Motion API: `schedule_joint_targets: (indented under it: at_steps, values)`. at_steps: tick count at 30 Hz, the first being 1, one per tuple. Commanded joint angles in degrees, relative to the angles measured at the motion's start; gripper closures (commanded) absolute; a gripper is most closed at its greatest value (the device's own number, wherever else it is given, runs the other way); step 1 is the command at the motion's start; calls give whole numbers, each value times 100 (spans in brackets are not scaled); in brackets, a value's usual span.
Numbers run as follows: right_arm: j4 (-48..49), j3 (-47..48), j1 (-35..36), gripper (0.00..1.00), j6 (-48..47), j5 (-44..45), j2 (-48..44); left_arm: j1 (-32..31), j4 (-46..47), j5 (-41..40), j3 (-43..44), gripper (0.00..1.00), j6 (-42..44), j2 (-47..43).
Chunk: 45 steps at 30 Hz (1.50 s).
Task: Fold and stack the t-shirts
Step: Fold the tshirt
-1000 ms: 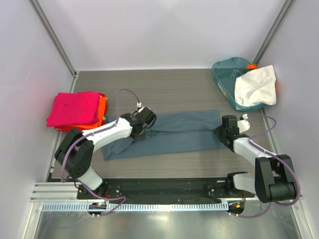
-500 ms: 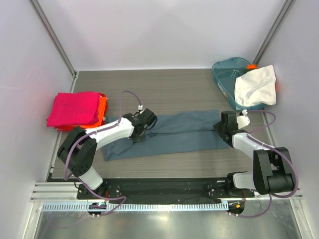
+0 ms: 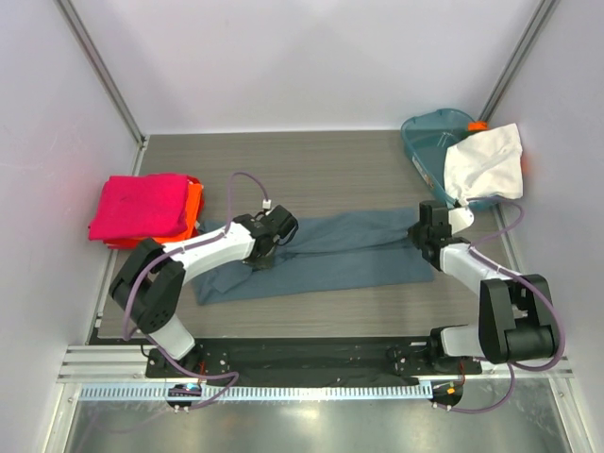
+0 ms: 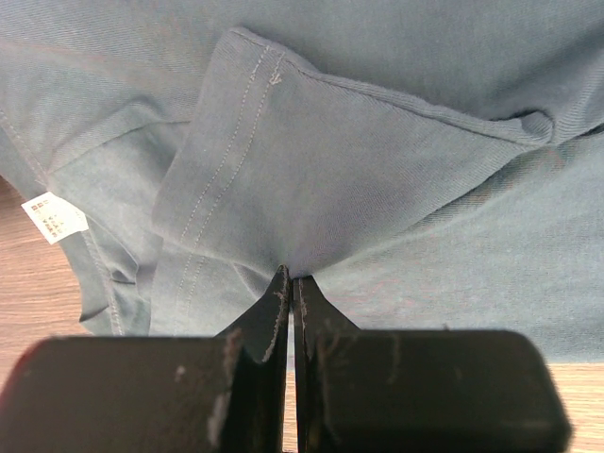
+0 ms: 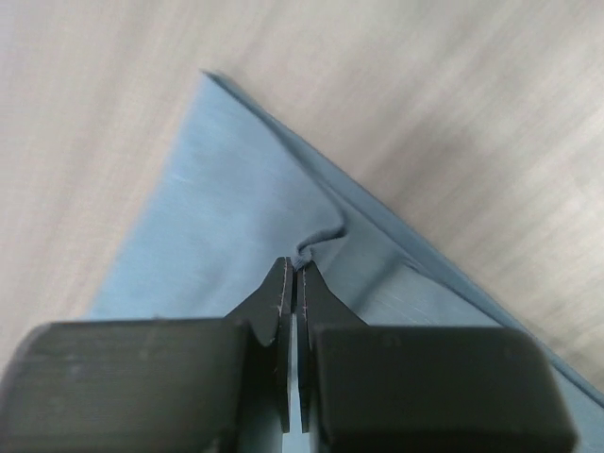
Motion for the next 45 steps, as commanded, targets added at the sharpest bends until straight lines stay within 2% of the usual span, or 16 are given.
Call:
schedule_joint_targets:
  at_steps: [1, 8, 16, 21, 28, 30, 31, 32, 34, 35, 37, 40, 41, 43, 44, 45]
  values:
    - [65, 599, -38, 99, -325, 335, -327, -26, -195, 138, 173, 100, 121, 59]
    - [-322, 320, -73, 99, -229, 626, -845, -43, -230, 253, 191, 100, 156, 165]
    - [-234, -278, -117, 99, -27, 433, -662, -61, -581, 297, 323, 100, 208, 244]
    - [-208, -498, -108, 93, 157, 617, -740, -87, -652, 472, 340, 100, 217, 244]
    - [-199, -727, -108, 92, 272, 854, -1110, -131, -660, 649, 367, 93, 208, 314]
    - [-243, -753, -117, 81, 255, 846, -1180, -131, -669, 623, 384, 87, 174, 314]
    - [-243, -771, -108, 69, 220, 837, -1215, -122, -626, 614, 384, 84, 112, 288]
    - [-191, -780, -117, 51, 176, 837, -1294, -122, -617, 675, 393, 74, 94, 236]
    - [-155, -701, -117, 47, -96, 872, -1382, -131, -512, 754, 367, 64, 51, -10]
    - [-164, -640, -117, 47, -228, 881, -1452, -131, -485, 737, 358, 57, -2, -115]
    - [-173, -465, -108, 48, -588, 872, -1523, -122, -467, 667, 384, 53, -55, -439]
    - [-68, -149, -108, 56, -1105, 531, -1435, -105, -529, 482, 516, 46, -117, -862]
    - [-58, -34, -108, 60, -1186, 416, -1331, -53, -520, 438, 551, 42, -178, -959]
    - [-128, 404, -117, 70, -1371, 135, -883, 53, -476, 420, 639, 42, -231, -1083]
    - [-277, 555, -108, 82, -1406, 90, -725, 201, -476, 438, 665, 43, -257, -1135]
    - [-322, 695, -117, 88, -1450, 29, -566, 281, -459, 403, 718, 44, -318, -1127]
